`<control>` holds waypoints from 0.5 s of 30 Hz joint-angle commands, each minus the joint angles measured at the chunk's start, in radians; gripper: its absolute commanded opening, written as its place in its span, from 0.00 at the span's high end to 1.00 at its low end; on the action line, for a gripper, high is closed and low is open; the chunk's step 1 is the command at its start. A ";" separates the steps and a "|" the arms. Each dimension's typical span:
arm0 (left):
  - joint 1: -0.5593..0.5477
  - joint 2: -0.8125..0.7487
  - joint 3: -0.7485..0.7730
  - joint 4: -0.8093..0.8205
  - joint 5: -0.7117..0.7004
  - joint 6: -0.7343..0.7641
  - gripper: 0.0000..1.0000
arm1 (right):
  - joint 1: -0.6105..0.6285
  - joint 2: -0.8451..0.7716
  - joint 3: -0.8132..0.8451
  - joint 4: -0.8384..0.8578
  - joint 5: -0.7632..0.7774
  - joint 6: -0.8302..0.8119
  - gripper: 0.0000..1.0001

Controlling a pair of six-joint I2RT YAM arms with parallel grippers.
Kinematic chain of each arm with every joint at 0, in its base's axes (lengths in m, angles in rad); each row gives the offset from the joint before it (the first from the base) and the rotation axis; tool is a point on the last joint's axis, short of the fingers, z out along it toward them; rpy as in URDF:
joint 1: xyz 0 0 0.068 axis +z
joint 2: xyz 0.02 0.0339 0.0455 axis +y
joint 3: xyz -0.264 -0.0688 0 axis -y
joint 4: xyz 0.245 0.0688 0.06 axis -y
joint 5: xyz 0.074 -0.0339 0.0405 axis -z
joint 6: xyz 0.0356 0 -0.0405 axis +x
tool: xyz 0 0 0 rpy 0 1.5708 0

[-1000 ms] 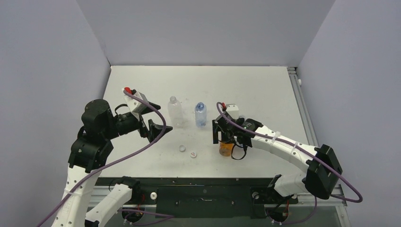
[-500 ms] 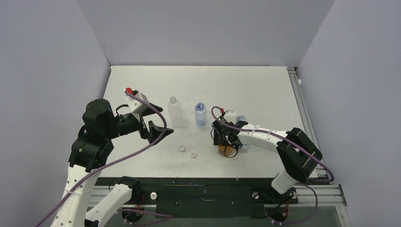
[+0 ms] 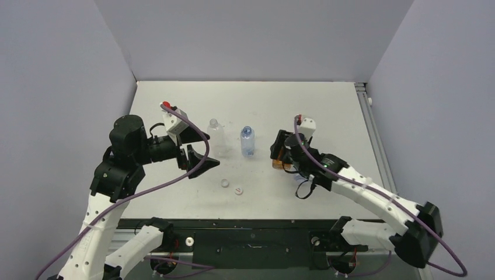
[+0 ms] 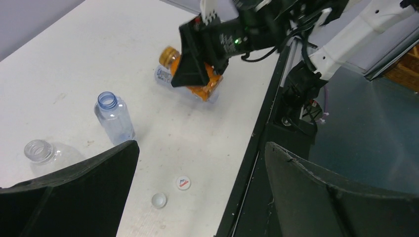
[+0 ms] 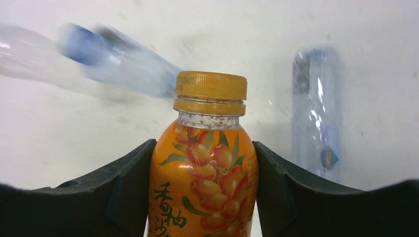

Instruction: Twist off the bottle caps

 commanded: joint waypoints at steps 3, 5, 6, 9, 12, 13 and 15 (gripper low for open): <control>-0.044 0.040 0.044 0.261 0.102 -0.281 0.03 | 0.145 -0.289 0.177 0.178 0.213 -0.185 0.71; -0.063 0.054 0.041 0.362 0.122 -0.383 0.03 | 0.218 -0.305 0.221 0.260 0.240 -0.249 0.72; -0.076 0.066 0.040 0.429 0.126 -0.453 0.04 | 0.257 -0.303 0.253 0.311 0.245 -0.265 0.72; -0.099 0.088 0.035 0.550 0.138 -0.581 0.03 | 0.339 -0.255 0.322 0.401 0.236 -0.330 0.71; -0.116 0.105 0.044 0.651 0.141 -0.672 0.03 | 0.414 -0.181 0.399 0.517 0.230 -0.392 0.71; -0.119 0.108 0.054 0.674 0.142 -0.684 0.03 | 0.448 -0.166 0.413 0.551 0.231 -0.422 0.71; -0.128 0.114 0.070 0.691 0.147 -0.725 0.03 | 0.487 -0.125 0.444 0.608 0.222 -0.459 0.71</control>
